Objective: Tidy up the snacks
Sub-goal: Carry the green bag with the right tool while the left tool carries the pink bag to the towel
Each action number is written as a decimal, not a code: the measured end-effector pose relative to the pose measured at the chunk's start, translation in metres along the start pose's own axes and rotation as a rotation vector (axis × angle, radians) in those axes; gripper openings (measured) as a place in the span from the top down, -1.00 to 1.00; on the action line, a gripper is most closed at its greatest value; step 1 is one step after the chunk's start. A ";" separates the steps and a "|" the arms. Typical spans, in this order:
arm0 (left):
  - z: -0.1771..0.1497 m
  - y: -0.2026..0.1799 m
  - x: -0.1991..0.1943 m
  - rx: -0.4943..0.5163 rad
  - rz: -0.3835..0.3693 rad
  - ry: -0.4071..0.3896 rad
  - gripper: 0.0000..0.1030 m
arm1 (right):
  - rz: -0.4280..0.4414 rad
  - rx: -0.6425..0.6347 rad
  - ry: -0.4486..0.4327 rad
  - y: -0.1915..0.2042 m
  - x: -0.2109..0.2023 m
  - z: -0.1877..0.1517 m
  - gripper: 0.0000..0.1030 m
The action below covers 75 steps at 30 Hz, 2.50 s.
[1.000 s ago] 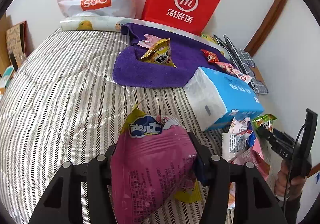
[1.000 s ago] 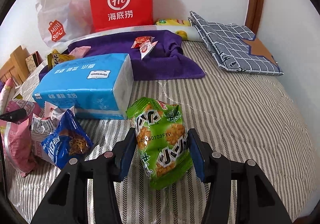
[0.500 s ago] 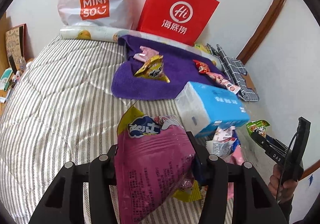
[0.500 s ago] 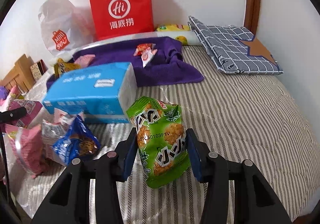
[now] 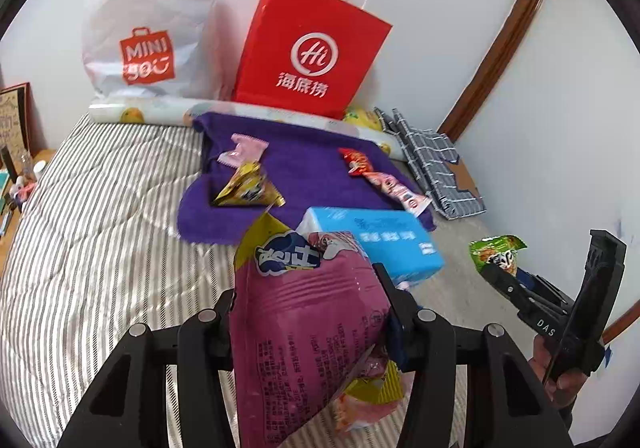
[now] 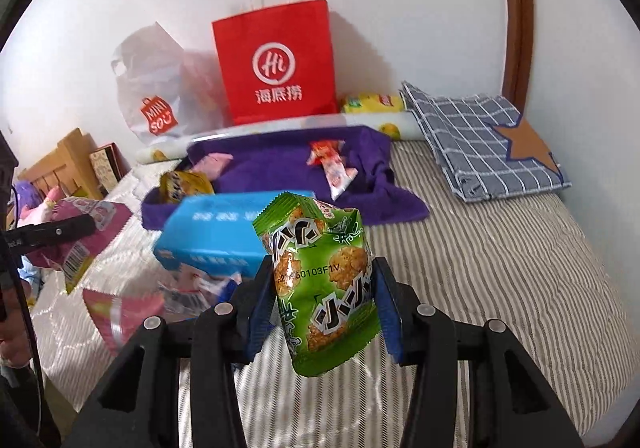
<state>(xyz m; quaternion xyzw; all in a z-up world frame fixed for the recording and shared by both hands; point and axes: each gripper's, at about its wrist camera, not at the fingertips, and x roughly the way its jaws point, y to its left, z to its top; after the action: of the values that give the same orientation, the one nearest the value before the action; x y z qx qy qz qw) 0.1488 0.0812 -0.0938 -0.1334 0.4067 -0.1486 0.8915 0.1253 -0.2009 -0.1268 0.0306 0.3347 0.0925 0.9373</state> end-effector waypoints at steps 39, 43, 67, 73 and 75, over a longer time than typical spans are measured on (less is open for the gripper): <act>0.124 0.003 0.036 -0.013 0.050 -0.051 0.01 | 0.029 0.012 -0.054 0.008 0.058 0.125 0.09; 0.140 0.014 0.049 -0.024 0.060 -0.053 0.01 | 0.044 0.032 -0.033 0.003 0.081 0.138 0.09; 0.155 0.047 0.183 -0.072 0.097 0.120 0.01 | 0.102 0.017 0.222 0.009 0.207 0.119 0.09; 0.151 0.041 0.197 -0.054 0.110 0.148 0.01 | 0.098 0.027 0.243 0.005 0.210 0.117 0.09; 0.149 0.040 0.199 -0.048 0.117 0.158 0.01 | 0.104 0.031 0.249 0.004 0.211 0.117 0.09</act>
<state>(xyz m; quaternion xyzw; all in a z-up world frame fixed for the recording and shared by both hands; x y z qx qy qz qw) 0.3937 0.0608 -0.1500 -0.1186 0.4864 -0.0968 0.8602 0.3590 -0.1551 -0.1675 0.0505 0.4478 0.1387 0.8819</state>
